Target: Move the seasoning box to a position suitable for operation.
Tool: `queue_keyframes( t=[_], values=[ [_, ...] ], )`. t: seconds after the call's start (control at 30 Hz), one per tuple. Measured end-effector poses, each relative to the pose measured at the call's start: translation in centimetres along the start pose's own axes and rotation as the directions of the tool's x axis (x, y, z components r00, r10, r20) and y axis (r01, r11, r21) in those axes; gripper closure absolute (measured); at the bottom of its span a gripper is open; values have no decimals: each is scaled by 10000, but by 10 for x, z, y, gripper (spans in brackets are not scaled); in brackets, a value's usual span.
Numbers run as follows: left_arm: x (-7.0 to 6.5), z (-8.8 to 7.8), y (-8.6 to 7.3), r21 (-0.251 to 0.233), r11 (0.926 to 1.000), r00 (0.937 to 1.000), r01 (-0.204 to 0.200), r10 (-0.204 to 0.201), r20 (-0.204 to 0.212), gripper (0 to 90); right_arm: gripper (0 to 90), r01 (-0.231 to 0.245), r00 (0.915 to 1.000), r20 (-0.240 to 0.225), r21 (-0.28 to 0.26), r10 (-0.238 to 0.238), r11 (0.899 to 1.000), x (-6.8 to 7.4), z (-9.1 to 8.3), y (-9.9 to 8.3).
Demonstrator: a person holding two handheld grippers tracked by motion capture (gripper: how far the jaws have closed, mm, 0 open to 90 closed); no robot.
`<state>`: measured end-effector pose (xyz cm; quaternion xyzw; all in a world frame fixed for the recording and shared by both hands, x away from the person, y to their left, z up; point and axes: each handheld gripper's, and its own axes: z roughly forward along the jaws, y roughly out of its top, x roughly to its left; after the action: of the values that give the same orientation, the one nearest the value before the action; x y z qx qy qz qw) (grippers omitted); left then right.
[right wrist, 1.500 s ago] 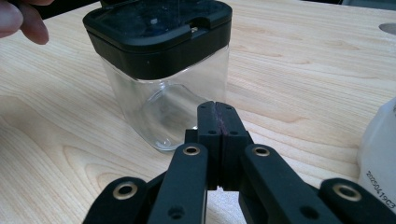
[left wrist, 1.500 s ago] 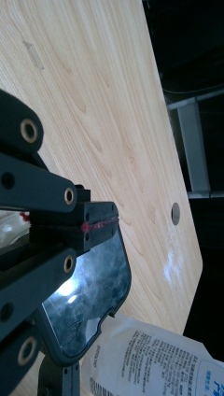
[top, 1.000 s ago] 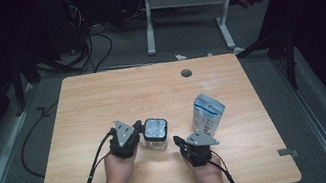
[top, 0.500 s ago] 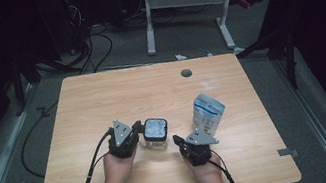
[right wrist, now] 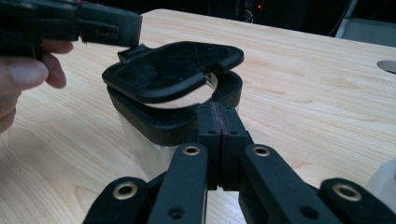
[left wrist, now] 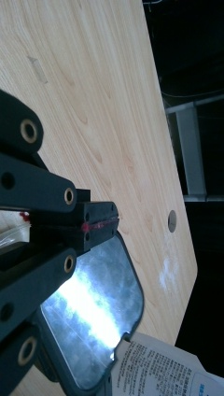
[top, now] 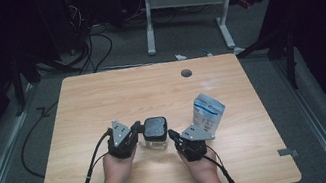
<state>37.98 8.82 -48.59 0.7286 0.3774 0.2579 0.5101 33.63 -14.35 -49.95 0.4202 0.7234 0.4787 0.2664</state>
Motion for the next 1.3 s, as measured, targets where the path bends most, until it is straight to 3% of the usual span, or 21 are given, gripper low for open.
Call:
queue_keyframes(
  t=[0.4,0.5,0.63,0.87,1.3],
  values=[
    [2,2,-4,121,9999,9999,93,-93,64,900,898,221,9996,-147,-355,-227,9991,7,1,17],
    [3,5,-8,418,9991,9999,79,-85,148,900,898,312,9993,-204,-420,-321,9986,12,1,20],
    [4,4,-14,335,9993,9998,167,-171,122,900,899,299,9990,-322,-490,-315,9984,15,2,21],
    [7,-3,-14,136,9997,9997,202,-203,94,900,899,316,9989,-331,-728,-341,9968,17,-1,30],
    [15,-19,-24,304,9994,9999,171,-171,-4,892,899,434,9968,-627,-976,-497,9943,33,7,48]
  ],
)
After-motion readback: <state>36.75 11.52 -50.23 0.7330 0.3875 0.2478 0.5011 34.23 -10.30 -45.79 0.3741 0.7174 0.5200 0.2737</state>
